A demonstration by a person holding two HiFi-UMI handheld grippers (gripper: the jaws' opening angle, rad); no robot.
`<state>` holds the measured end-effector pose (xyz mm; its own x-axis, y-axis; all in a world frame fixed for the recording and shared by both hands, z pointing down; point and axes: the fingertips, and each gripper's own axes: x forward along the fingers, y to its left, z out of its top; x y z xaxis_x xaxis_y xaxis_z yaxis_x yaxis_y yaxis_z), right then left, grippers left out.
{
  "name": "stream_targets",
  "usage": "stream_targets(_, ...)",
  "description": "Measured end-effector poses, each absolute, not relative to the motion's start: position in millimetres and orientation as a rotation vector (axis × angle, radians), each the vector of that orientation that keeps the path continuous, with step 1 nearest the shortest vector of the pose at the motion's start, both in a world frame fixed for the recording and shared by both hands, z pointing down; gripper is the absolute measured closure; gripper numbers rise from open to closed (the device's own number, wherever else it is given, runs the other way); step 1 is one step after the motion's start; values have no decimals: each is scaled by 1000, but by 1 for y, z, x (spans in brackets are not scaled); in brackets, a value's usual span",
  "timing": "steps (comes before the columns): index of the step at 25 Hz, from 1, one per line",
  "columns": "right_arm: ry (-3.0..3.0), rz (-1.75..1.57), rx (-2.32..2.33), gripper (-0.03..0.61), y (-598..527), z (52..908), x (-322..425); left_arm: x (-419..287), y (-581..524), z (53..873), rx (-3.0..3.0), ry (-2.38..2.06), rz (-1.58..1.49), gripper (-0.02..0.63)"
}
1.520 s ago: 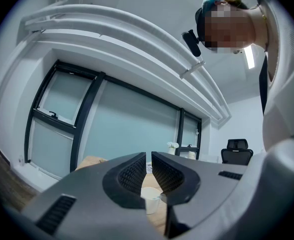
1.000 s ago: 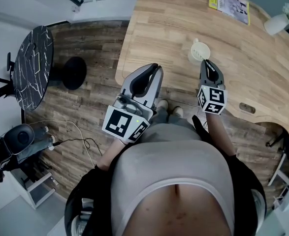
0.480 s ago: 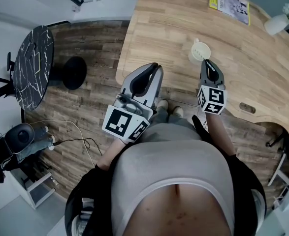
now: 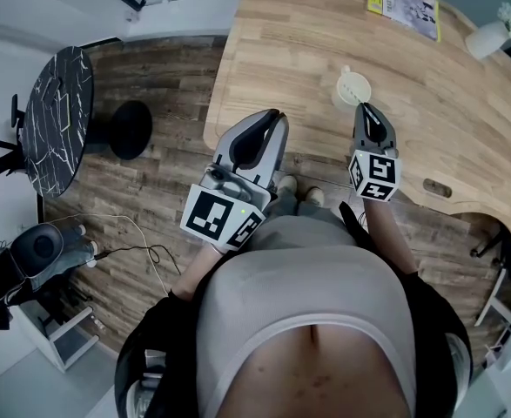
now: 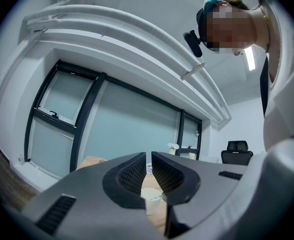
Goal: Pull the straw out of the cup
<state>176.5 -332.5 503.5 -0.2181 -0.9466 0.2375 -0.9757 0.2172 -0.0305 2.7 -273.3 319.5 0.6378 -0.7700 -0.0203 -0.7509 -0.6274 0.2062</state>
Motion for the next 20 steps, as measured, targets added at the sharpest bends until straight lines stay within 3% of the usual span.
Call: stream_targets(20, -2332, 233, 1872, 534, -327, 490, 173, 2, -270, 315, 2686, -1235, -179, 592)
